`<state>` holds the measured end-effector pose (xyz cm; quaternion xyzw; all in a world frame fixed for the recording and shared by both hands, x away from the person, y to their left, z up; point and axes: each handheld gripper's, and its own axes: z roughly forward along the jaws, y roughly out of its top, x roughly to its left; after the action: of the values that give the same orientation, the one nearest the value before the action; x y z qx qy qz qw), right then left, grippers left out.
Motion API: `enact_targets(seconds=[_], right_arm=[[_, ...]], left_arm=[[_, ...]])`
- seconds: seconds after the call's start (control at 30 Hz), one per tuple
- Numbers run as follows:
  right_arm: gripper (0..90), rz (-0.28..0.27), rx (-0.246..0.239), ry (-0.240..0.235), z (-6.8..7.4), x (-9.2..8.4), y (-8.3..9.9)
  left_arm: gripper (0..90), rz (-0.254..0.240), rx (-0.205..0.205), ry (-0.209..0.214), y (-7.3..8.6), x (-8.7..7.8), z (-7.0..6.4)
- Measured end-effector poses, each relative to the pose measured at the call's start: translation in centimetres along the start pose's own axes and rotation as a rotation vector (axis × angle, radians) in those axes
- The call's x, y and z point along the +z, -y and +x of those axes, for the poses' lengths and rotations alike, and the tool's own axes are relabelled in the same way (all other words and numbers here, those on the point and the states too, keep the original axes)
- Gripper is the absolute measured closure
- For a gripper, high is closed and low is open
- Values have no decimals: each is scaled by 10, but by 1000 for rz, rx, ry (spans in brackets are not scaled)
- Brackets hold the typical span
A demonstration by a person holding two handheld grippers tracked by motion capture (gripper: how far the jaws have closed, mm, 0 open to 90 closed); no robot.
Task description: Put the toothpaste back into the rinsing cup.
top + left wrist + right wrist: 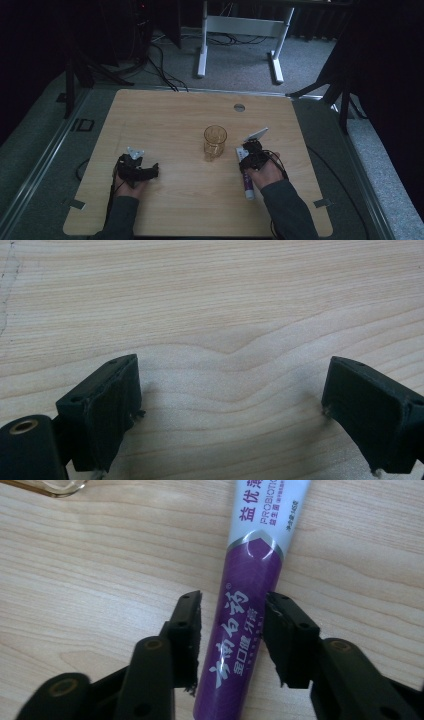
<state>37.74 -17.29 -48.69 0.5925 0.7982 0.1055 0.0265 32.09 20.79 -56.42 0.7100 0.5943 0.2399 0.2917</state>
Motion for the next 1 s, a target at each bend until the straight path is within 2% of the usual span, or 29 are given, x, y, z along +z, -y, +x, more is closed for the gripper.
enact_targets(seconds=[1.0], right_arm=[[557, 83, 24, 35, -2, 22, -3]], left_arm=[[92, 0, 0, 0, 0, 0, 0]])
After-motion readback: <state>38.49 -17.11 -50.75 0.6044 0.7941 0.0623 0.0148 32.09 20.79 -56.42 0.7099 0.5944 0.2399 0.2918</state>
